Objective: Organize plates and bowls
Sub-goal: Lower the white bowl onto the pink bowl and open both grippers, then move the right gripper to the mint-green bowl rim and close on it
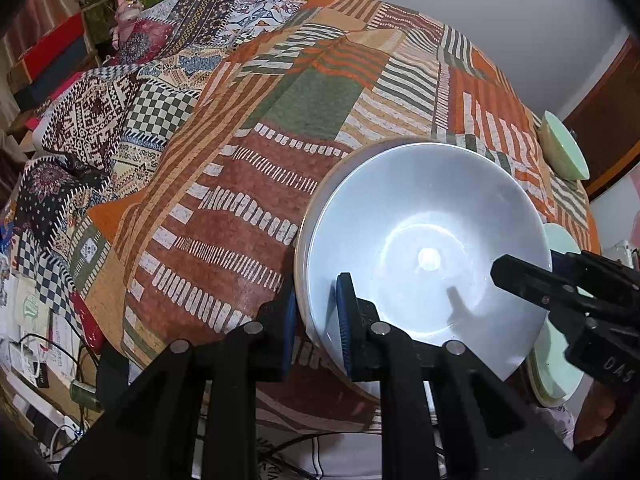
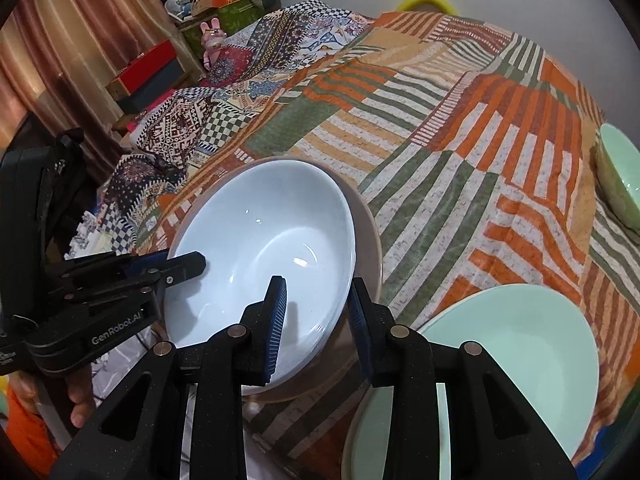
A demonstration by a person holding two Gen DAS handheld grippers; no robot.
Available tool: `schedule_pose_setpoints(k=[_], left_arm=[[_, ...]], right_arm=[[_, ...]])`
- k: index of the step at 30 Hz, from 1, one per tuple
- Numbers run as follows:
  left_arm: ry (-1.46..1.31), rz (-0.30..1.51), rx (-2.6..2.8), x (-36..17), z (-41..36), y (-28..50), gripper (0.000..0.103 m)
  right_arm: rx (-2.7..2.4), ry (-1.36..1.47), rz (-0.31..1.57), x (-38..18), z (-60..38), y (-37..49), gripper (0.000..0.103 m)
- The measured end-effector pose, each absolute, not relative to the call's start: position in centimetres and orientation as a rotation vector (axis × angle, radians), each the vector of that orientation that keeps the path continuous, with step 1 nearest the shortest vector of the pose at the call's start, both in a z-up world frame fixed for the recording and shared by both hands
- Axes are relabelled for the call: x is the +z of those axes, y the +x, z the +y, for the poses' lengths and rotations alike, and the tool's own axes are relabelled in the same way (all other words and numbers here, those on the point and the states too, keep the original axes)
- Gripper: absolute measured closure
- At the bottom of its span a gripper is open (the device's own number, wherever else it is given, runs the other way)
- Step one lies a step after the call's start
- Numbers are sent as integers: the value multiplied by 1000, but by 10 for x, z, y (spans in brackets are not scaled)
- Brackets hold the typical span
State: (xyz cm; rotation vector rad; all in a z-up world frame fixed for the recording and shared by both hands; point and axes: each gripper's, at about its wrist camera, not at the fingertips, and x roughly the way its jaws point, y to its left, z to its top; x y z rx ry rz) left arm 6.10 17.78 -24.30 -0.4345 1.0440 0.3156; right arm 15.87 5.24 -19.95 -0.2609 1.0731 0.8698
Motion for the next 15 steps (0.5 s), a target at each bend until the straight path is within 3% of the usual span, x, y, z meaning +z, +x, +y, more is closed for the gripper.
schedule_pose_setpoints(k=[7,9,11,15], left_arm=[[-397,1052,323,-242,175,63,84],[-379,1053,330,-240,174,65,83],[-345,1047,348,-235,171,66,83],[-286,1003,366,-214,166,68,83]], right_arm=[[891,-234,1088,-196,47,158,71],[896,-247,1045,-188,45,154,63],[884,-262,986,-179,42,150,41],[889,-290,905,-164,36,145,37]])
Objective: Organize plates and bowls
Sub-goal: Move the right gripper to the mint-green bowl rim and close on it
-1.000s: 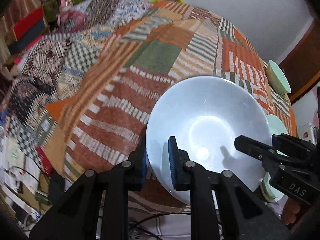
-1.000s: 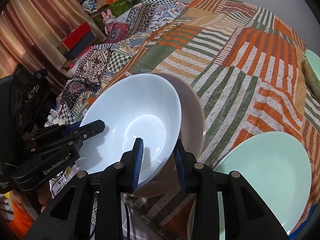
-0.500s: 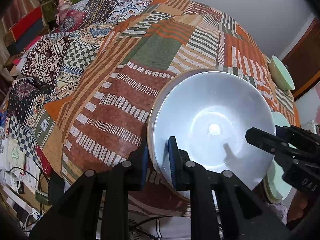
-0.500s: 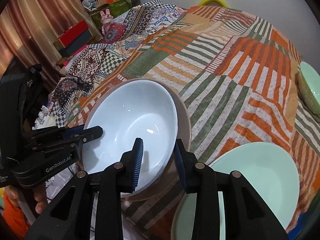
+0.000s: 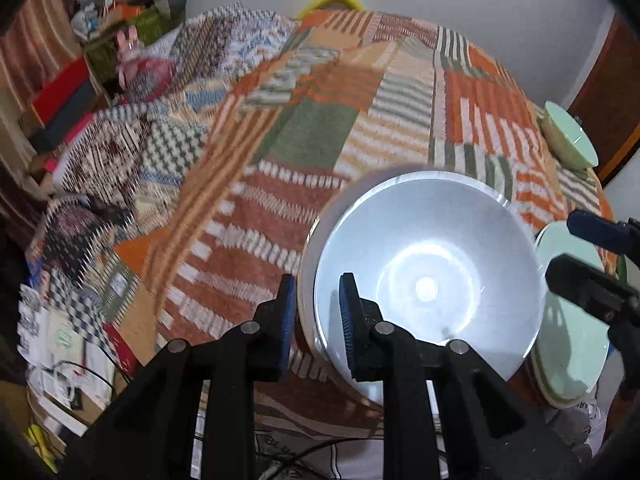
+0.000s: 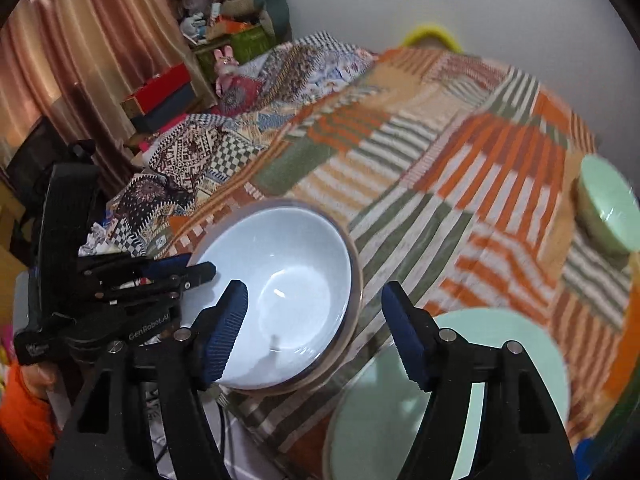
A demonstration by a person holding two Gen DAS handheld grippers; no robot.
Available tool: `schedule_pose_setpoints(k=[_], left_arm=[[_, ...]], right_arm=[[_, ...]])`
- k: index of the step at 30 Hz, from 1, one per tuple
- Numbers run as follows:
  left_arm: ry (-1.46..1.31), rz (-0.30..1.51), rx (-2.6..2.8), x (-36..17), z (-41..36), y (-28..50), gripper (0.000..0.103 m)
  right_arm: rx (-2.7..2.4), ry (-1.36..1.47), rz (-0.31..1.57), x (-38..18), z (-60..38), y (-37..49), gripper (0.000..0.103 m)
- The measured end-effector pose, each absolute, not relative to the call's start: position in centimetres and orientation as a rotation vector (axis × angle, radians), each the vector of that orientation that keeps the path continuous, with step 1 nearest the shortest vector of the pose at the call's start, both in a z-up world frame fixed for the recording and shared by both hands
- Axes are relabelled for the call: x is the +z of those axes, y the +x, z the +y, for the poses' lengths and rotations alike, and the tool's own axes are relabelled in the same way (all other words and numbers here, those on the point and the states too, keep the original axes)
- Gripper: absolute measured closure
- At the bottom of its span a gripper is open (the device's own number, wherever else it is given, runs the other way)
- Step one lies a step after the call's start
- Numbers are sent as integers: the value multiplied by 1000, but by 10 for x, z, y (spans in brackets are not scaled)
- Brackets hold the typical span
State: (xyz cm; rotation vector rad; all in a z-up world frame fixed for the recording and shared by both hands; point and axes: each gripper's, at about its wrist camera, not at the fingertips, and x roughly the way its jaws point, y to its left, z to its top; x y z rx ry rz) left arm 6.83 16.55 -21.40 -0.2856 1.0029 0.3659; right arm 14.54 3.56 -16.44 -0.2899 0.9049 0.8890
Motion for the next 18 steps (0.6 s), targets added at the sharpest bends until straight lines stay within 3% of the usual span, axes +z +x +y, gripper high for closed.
schedule_pose_setpoints(k=[5,9,12,18], left_arm=[[-290,916,324,-175,156,73,74],[-291,831,278,-143,141,81,56],[-271,768,245,-120,125,90,48],[-250,717,171,-95,100,118,44]], right_arm=[[856,-231,889,-154,14,158,37],[801,-145,879,-144,-14,175,37],[745,-100,855,-134,-40,189,37],[605,-15,810,-120,-97,221,37]])
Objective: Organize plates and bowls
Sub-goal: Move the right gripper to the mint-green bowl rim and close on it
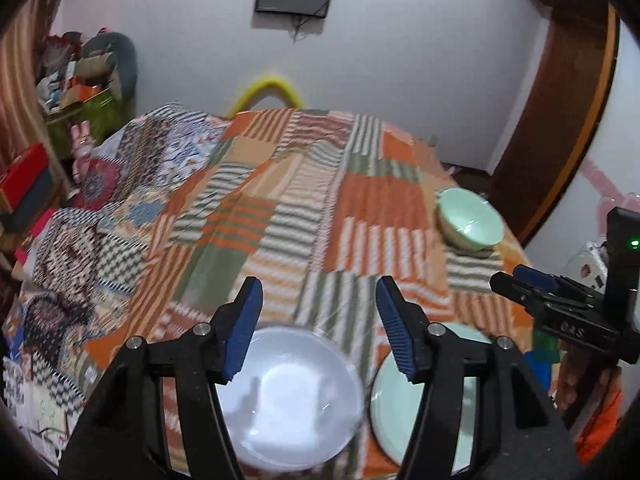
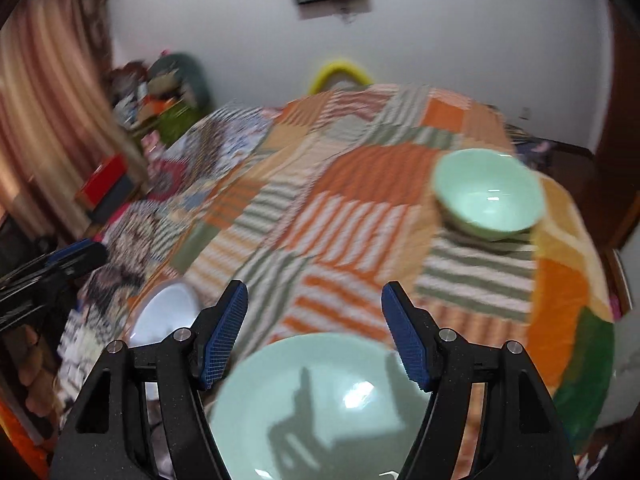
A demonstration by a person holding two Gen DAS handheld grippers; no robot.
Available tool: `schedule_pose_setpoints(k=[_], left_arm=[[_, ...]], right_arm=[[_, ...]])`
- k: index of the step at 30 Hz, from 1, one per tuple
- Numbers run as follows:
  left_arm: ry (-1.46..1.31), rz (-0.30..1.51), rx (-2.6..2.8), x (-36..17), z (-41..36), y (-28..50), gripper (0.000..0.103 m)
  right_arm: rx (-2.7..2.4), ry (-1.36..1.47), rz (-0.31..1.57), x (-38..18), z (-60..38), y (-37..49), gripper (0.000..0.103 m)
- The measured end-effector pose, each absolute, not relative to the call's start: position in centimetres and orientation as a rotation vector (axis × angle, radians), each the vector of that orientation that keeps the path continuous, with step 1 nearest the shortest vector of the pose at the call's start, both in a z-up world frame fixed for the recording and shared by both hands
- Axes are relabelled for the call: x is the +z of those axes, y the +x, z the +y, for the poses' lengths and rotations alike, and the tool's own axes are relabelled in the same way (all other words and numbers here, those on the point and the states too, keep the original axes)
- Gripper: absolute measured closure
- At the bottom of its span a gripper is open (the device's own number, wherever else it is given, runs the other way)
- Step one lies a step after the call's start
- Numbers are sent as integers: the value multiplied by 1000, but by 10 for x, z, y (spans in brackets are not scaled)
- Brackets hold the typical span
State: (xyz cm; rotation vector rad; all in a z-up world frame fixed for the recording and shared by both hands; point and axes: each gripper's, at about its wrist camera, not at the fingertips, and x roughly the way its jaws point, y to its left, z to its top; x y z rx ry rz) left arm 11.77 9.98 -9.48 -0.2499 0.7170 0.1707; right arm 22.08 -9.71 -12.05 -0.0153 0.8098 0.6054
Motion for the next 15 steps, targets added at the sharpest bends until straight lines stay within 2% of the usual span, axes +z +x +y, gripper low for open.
schedule_pose_setpoints(k=[1,3,15], left_arm=[[-251,716,162,-95,98,122,43],[-258,714,149,-95,93,135,32],[-209,780,91,-121,62,204,32]], right_arm=[[588,-5,807,-120,-104,225,37],[540,18,807,-121,-120,236,37],[312,134,868,-152,-189,321,37]])
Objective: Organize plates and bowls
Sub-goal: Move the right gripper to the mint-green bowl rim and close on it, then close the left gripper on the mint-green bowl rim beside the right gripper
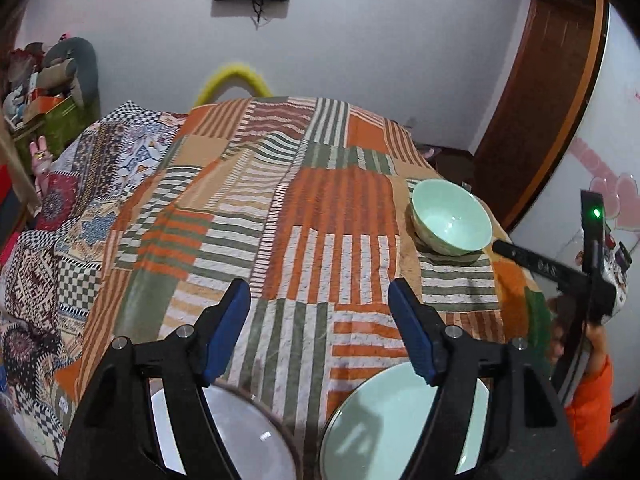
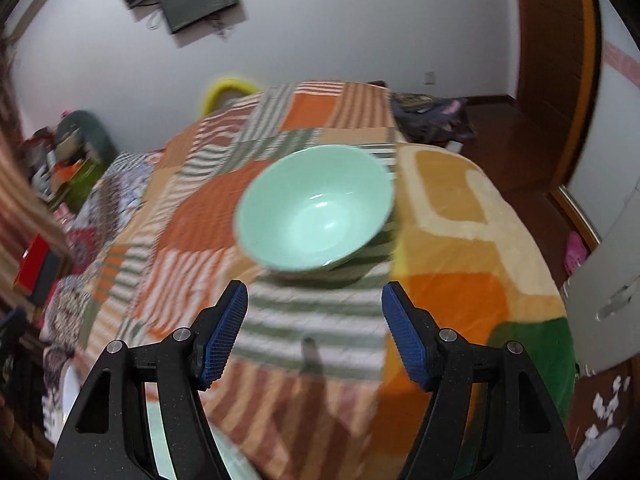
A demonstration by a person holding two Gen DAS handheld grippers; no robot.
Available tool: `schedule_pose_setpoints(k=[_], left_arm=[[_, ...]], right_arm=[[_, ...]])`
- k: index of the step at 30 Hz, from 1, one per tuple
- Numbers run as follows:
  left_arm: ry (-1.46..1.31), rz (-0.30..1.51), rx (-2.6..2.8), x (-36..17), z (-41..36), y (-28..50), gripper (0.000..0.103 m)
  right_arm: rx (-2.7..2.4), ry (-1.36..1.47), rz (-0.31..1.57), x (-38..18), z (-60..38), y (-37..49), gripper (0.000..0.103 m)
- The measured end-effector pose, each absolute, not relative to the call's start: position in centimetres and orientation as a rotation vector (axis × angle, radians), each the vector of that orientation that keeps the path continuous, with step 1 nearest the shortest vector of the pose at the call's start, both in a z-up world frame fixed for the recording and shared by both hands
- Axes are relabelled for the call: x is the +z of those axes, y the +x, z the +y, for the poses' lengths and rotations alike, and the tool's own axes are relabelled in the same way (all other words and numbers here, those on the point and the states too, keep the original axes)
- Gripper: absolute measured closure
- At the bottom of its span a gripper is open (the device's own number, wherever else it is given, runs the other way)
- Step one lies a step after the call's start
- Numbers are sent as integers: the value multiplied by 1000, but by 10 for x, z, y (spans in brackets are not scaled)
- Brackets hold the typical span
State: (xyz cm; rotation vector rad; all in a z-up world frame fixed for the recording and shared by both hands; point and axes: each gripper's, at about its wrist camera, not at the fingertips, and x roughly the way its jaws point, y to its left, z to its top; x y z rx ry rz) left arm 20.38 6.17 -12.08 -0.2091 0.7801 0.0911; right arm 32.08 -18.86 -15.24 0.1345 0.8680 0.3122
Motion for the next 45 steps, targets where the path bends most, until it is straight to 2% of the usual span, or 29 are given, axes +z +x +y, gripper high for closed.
schedule_pose_setpoints(k=[6,8,12,14,17,33,40,41,45], left_arm=[[-187,809,68,-135,50,232,32],[-178,816,60,-139,47,240,32],[-164,844,49,-149,41,254,32],[-166,864,40,-155,39,262,32],[-159,888,36,-161,35,273,32],[-165,1005,-28,-189,-4,357,32],[-137,1015,-40,-193,-25,394,32],[-140,1021,-41,-195,-26,397,34],[-151,1049,-66,-205,-32,411,54]], right_arm=[[246,189,912,-174,-203,366,37],[242,212,937,-183,-204,378,52],[248,232,961,-194,-205,392,64],[264,217,956,-195,-200,392,74],[289,170,943,-191,-192,387,82],[427,57,945,-185,-194,373,83],[416,108,918,-176,-202,377,80],[417,103,913,-175,-202,379,80],[403,97,912,-176,-201,385,80]])
